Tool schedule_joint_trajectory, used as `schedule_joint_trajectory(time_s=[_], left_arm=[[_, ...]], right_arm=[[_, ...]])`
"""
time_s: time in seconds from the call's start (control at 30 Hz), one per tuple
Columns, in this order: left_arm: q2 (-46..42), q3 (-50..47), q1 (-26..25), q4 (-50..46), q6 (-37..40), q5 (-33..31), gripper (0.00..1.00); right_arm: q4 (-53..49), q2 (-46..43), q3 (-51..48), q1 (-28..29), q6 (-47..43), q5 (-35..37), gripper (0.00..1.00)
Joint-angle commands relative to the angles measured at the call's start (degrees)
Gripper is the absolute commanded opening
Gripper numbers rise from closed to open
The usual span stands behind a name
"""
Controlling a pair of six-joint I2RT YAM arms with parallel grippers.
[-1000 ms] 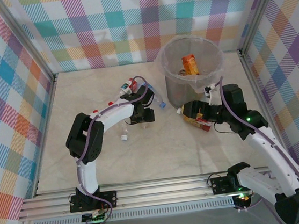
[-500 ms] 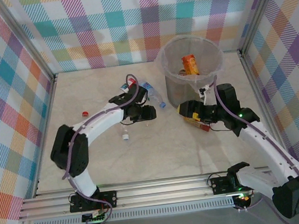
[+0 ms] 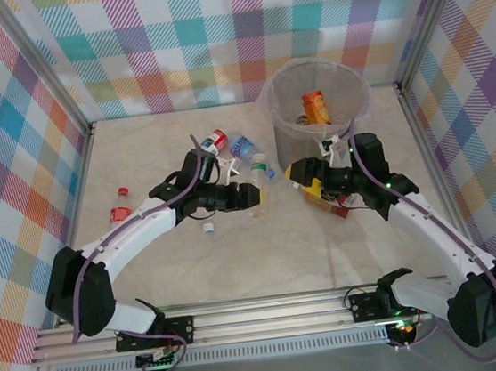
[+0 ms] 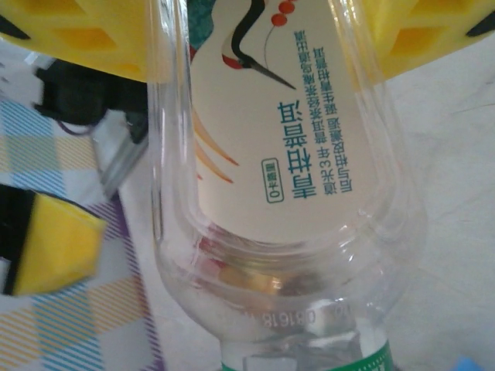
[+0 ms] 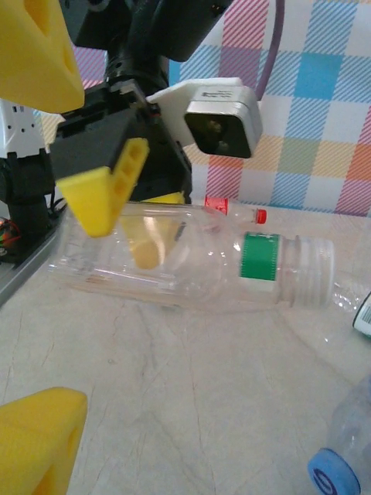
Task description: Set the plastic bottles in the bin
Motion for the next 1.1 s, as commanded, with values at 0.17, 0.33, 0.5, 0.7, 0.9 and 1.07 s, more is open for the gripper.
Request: schedule_joint_trajectory(time_s=[0.17, 0.33, 0.5, 0.7, 0.9, 1.07], left_arm=[[-4.8, -4.6, 0.6, 17.7, -7.4, 13.3, 0.53], [-5.3, -6.2, 0.6, 23.5, -12.3, 15.8, 0.53], [-5.6, -6.8, 0.6, 25.2, -14.5, 16.3, 0.53], [-5.7, -6.8, 0.5, 27.9, -17.4, 16.8, 0.56], [-5.3, -6.3, 0.5, 29.2, -19.6, 17.0, 0.56], [-5.5, -6.2, 0.5, 29.2, -20.3, 17.1, 0.57]], right_arm=[[9.3, 2.9, 0.7, 2.5, 5.4, -2.9, 0.93], [12.7, 4.4, 1.2, 3.8, 7.2, -3.3, 0.93], [17.7, 5.9, 1.2, 4.7, 9.7, -5.3, 0.92], [22.1, 7.0, 1.0, 6.2, 11.1, -6.6, 0.89], [25.2, 7.1, 0.5, 6.6, 12.4, -6.8, 0.83], [28.1, 6.9, 0.1, 6.6, 14.1, -7.4, 0.76]])
